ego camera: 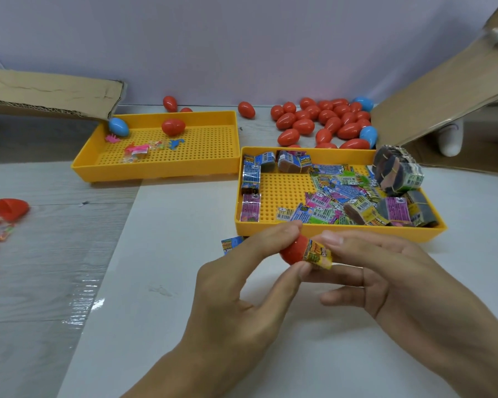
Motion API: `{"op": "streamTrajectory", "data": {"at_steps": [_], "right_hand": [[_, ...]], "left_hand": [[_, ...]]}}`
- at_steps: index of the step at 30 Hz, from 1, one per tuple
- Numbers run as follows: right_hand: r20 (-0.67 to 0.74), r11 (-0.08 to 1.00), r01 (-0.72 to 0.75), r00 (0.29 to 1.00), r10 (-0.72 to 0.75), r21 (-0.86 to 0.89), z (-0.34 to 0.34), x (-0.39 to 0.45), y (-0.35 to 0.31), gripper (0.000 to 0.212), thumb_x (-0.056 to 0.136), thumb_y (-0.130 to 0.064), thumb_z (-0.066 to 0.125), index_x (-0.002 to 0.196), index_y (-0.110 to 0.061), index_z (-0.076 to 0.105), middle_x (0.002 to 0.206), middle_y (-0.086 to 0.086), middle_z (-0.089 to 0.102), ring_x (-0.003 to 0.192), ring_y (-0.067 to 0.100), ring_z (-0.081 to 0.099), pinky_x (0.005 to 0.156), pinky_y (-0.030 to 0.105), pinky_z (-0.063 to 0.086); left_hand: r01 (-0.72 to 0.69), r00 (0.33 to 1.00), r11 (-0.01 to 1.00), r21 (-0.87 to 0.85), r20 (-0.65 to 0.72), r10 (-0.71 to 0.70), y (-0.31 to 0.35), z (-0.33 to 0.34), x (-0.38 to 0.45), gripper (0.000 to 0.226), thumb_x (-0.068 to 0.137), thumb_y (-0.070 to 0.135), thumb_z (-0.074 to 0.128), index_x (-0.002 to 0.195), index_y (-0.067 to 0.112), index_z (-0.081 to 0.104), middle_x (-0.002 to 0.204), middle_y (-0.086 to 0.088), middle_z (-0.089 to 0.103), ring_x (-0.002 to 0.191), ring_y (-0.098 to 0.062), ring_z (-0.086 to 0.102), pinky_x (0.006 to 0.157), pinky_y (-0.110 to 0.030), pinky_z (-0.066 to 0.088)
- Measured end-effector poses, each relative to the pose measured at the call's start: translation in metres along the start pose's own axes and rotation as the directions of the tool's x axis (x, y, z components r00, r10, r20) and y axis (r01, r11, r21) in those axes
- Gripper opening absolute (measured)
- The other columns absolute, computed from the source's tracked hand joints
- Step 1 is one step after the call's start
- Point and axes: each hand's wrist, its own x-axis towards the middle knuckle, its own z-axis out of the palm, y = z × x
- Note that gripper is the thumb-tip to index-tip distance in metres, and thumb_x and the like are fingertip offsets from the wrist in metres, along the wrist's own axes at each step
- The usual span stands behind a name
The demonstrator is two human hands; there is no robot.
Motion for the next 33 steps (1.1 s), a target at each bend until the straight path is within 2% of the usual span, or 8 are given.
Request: {"op": "streamTrajectory", "data": {"at_steps": [6, 11, 21, 26, 28, 30, 31, 33], "right_hand": [[0.021, 0.997, -0.069, 0.997, 0.068, 0.045, -0.005, 0.002, 0.002, 0.027, 0.062, -0.012, 0.085, 0.087, -0.006, 0.079, 0.094, 0.017, 0.076, 0.079, 0.024, 0.075, 0.053, 0.027, 0.057], [0.074, 0.976, -0.164, 0.985, 0.155, 0.146, -0.009, 0.008, 0.006, 0.035, 0.069, -0.025, 0.081, 0.099, -0.007, 0.078, 0.101, 0.018, 0.075, 0.084, 0.021, 0.073, 0.057, 0.024, 0.057], [0.063, 0.98, -0.141, 0.989, 0.133, 0.138, -0.009, 0.007, 0.007, 0.034, 0.068, -0.029, 0.078, 0.096, -0.008, 0.079, 0.094, 0.013, 0.076, 0.079, 0.021, 0.074, 0.053, 0.026, 0.057], [0.064, 0.988, -0.117, 0.992, 0.111, 0.096, -0.009, 0.006, 0.005, 0.032, 0.071, -0.029, 0.075, 0.096, -0.01, 0.079, 0.095, 0.014, 0.076, 0.082, 0.023, 0.075, 0.051, 0.026, 0.056], [0.08, 0.999, -0.042, 0.996, 0.04, 0.03, -0.009, 0.006, 0.006, 0.031, 0.076, -0.03, 0.078, 0.102, -0.013, 0.077, 0.1, 0.012, 0.075, 0.088, 0.026, 0.074, 0.054, 0.029, 0.057], [0.029, 0.979, 0.164, 0.986, -0.162, -0.123, -0.009, 0.005, 0.007, 0.035, 0.071, -0.033, 0.083, 0.103, -0.022, 0.077, 0.1, 0.006, 0.076, 0.089, 0.022, 0.074, 0.057, 0.03, 0.058], [0.0, 0.913, 0.309, 0.947, -0.321, -0.267, -0.01, 0.004, 0.007, 0.039, 0.067, -0.035, 0.085, 0.104, -0.026, 0.077, 0.103, 0.001, 0.075, 0.091, 0.02, 0.073, 0.059, 0.029, 0.059], [0.129, 0.58, 0.574, 0.766, -0.63, -0.578, -0.011, 0.002, 0.008, 0.041, 0.071, -0.031, 0.084, 0.111, -0.028, 0.074, 0.111, -0.006, 0.071, 0.101, 0.017, 0.07, 0.065, 0.025, 0.059]], "left_hand": [[0.013, 1.0, 0.998, -0.058, 0.026, -0.011, 0.001, 0.003, -0.003, 0.039, 0.088, 0.016, 0.067, 0.124, 0.002, 0.062, 0.125, -0.005, 0.068, 0.118, -0.016, 0.065, 0.096, -0.036, 0.056], [0.061, 0.996, 0.992, -0.113, 0.064, -0.054, 0.002, 0.003, -0.003, 0.045, 0.085, 0.018, 0.07, 0.126, 0.003, 0.061, 0.126, -0.006, 0.068, 0.118, -0.017, 0.065, 0.097, -0.035, 0.055], [0.018, 0.999, 1.0, -0.022, 0.043, -0.017, 0.003, 0.004, 0.0, 0.042, 0.082, 0.019, 0.07, 0.12, 0.005, 0.063, 0.121, 0.0, 0.068, 0.115, -0.006, 0.066, 0.097, -0.024, 0.052], [0.109, 0.993, 0.989, -0.099, 0.065, -0.103, -0.001, 0.002, 0.0, 0.041, 0.083, 0.02, 0.071, 0.122, 0.009, 0.065, 0.122, 0.003, 0.07, 0.115, -0.011, 0.066, 0.099, -0.032, 0.053], [0.17, 0.985, 0.974, -0.15, 0.064, -0.162, -0.001, 0.001, 0.001, 0.04, 0.082, 0.02, 0.072, 0.122, 0.013, 0.067, 0.122, 0.005, 0.071, 0.114, -0.013, 0.067, 0.098, -0.034, 0.054], [0.225, 0.974, 0.948, -0.224, 0.056, -0.217, 0.0, 0.001, 0.003, 0.04, 0.081, 0.019, 0.075, 0.121, 0.018, 0.07, 0.117, 0.007, 0.073, 0.109, -0.014, 0.07, 0.095, -0.03, 0.055], [0.259, 0.966, 0.929, -0.265, 0.051, -0.255, 0.001, 0.0, 0.005, 0.039, 0.08, 0.019, 0.078, 0.119, 0.021, 0.072, 0.113, 0.008, 0.075, 0.105, -0.013, 0.072, 0.091, -0.027, 0.056], [0.336, 0.938, 0.87, -0.362, 0.044, -0.344, 0.004, -0.001, 0.009, 0.038, 0.076, 0.017, 0.084, 0.111, 0.027, 0.076, 0.103, 0.006, 0.077, 0.097, -0.014, 0.074, 0.084, -0.021, 0.057]]}}
